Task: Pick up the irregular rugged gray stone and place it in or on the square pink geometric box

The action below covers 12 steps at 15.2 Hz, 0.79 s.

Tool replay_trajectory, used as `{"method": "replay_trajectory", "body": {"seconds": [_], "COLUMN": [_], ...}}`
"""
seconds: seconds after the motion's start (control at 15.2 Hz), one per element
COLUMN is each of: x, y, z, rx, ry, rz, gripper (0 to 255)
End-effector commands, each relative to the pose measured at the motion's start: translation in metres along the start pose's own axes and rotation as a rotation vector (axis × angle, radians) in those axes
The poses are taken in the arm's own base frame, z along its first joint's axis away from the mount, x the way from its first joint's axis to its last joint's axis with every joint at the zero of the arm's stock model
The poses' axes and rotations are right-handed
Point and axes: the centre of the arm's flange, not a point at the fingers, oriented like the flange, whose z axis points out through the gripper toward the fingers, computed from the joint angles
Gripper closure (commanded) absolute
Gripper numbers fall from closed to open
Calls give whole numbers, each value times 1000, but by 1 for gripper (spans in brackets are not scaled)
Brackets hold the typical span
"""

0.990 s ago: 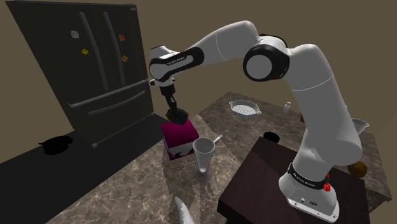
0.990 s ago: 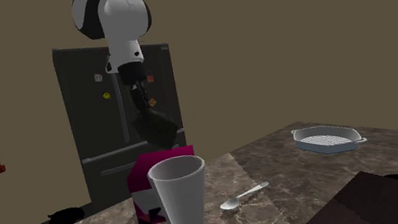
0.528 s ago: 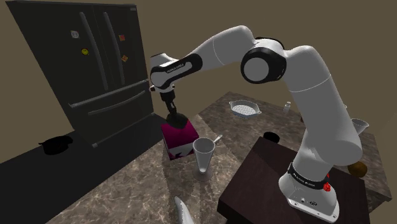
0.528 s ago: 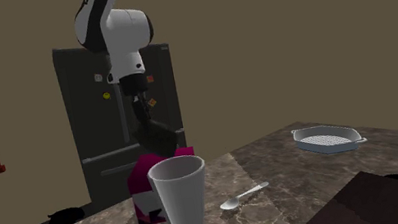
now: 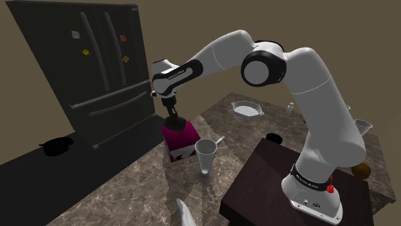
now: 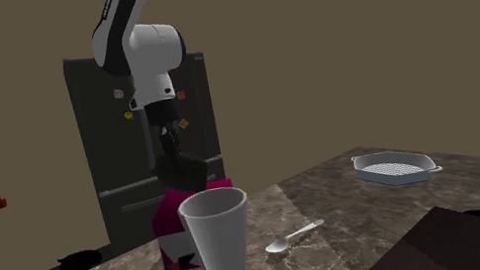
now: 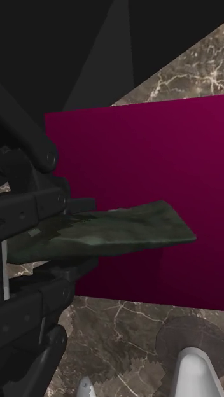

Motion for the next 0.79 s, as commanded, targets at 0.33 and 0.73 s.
{"method": "replay_trajectory", "body": {"seconds": [0.33, 0.73], "x": [-7, -6], "y": [3, 4], "z": [14, 0], "rx": [15, 15], "ry": [-20, -20], "rz": [10, 10], "gripper": [0, 0]}}
